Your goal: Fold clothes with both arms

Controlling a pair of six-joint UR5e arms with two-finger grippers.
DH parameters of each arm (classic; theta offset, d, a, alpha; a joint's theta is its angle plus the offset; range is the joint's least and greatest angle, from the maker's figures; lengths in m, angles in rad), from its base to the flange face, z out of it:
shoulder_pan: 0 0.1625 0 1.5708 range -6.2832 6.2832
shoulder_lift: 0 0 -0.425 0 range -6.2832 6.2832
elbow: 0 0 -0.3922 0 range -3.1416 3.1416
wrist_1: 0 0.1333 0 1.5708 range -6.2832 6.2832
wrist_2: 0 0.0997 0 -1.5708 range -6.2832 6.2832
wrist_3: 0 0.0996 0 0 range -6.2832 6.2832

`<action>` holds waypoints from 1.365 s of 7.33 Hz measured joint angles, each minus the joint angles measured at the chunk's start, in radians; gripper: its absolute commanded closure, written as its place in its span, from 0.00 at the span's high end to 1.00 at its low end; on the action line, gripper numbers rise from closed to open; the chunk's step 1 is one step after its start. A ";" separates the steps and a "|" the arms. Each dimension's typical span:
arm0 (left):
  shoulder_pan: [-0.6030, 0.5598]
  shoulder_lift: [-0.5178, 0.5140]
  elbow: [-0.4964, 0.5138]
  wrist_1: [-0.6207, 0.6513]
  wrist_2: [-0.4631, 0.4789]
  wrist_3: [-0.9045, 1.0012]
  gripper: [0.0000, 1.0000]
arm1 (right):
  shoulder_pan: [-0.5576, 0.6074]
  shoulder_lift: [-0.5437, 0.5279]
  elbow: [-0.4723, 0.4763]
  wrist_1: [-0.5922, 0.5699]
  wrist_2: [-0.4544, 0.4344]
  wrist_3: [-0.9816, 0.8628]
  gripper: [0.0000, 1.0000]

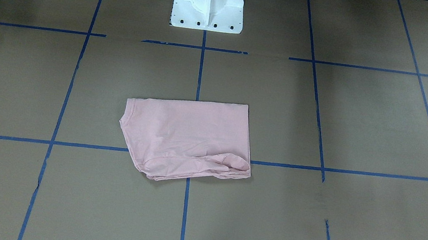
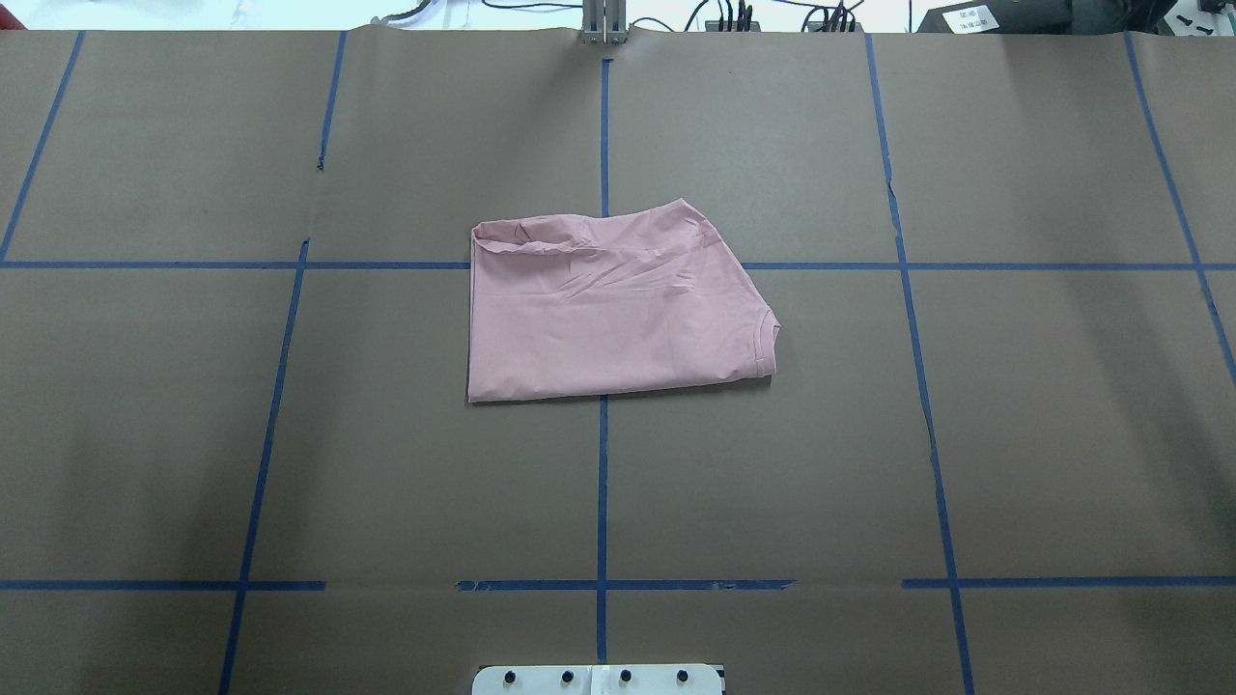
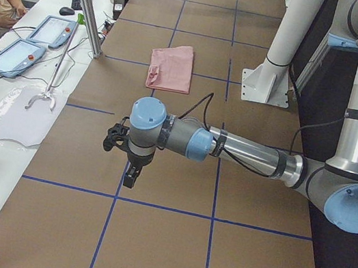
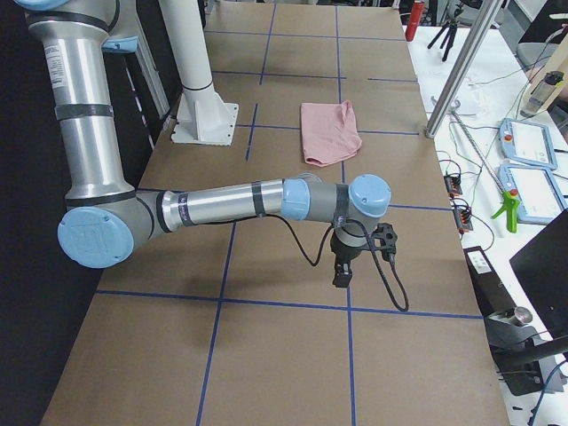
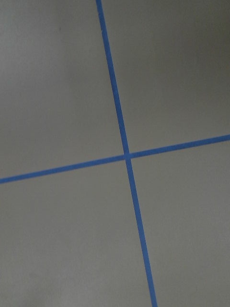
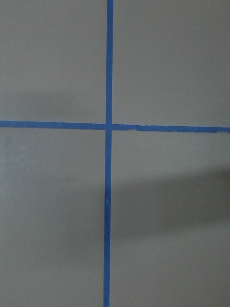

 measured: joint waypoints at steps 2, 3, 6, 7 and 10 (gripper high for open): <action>0.007 0.017 -0.019 0.002 0.006 -0.008 1.00 | 0.000 -0.004 0.002 0.001 0.008 0.000 1.00; 0.012 0.019 -0.022 0.002 0.006 -0.007 1.00 | 0.000 -0.005 0.003 0.001 0.011 -0.001 1.00; 0.023 0.026 -0.041 0.000 0.006 -0.002 1.00 | -0.001 -0.002 0.011 0.001 0.010 -0.006 1.00; 0.023 0.028 -0.052 0.000 0.006 -0.002 1.00 | -0.003 0.001 0.012 0.001 0.009 -0.007 1.00; 0.024 0.030 -0.066 -0.002 0.003 -0.006 1.00 | -0.006 0.004 0.025 0.000 0.010 -0.008 1.00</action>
